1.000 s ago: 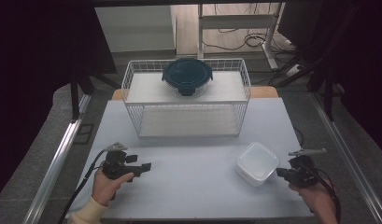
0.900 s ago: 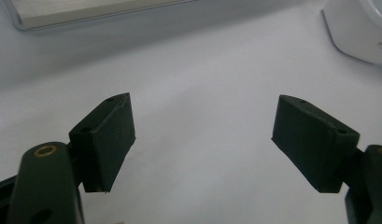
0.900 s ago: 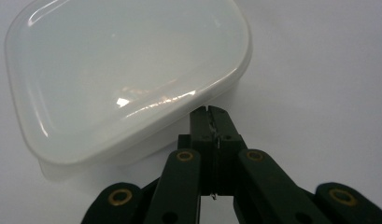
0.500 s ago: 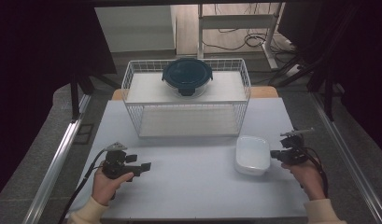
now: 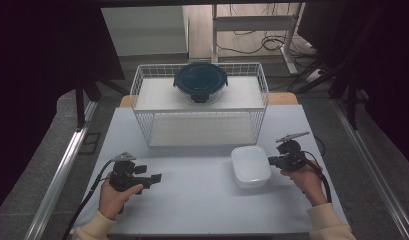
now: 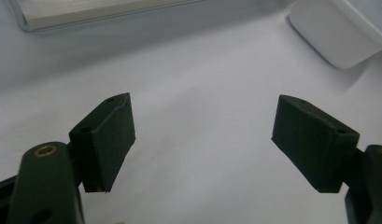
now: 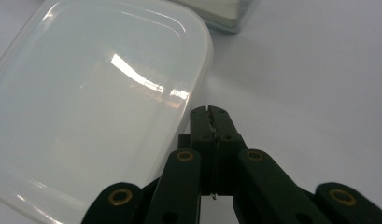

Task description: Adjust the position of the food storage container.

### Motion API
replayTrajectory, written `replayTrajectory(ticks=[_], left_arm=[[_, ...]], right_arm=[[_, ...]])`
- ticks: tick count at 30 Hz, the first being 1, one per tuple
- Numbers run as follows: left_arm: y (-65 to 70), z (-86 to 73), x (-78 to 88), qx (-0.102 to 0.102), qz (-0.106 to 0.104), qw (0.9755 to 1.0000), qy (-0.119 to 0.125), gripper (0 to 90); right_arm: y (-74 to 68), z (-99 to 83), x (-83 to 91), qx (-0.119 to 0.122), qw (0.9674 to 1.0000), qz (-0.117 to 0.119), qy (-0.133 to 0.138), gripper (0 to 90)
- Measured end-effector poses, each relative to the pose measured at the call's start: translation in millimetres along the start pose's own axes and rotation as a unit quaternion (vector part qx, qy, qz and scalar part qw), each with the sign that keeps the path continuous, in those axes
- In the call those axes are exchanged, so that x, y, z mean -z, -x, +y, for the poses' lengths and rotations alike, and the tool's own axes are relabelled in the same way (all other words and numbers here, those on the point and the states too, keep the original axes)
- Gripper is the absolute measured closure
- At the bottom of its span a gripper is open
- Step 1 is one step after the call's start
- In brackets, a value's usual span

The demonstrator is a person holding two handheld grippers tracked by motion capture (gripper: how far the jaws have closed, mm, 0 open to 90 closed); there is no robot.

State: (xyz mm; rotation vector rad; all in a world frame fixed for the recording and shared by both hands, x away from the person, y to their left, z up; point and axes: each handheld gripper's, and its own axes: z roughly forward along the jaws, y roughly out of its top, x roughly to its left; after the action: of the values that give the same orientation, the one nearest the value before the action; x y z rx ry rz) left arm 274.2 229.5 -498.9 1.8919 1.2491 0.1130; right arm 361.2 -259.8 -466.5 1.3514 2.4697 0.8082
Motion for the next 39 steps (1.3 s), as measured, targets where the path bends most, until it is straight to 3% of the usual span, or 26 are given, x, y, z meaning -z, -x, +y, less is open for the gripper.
replayTrajectory(ticks=[8, 17, 27, 39], left_arm=[[0.5, 0.8, 2.0, 0.004, -0.001, 1.0, 0.007, 21.0], [0.6, 1.5, 3.5, 0.009, -0.004, 0.9999, 0.012, 21.0], [0.9, 1.5, 2.6, 0.011, -0.004, 0.9999, 0.01, 21.0], [0.7, 1.9, 5.4, 0.013, -0.004, 0.9998, 0.015, 21.0]], right_arm=[[-34.4, 6.1, -10.3, 0.036, 0.999, 0.023, -0.01, 89.3], [-68.6, 15.2, -23.3, 0.077, 0.9956, 0.052, -0.014, 89.3], [-88.5, 20.7, -27.6, 0.094, 0.9928, 0.073, -0.012, 89.3], [-115.9, 19.0, -31.1, 0.123, 0.9866, 0.106, -0.017, 89.3]])
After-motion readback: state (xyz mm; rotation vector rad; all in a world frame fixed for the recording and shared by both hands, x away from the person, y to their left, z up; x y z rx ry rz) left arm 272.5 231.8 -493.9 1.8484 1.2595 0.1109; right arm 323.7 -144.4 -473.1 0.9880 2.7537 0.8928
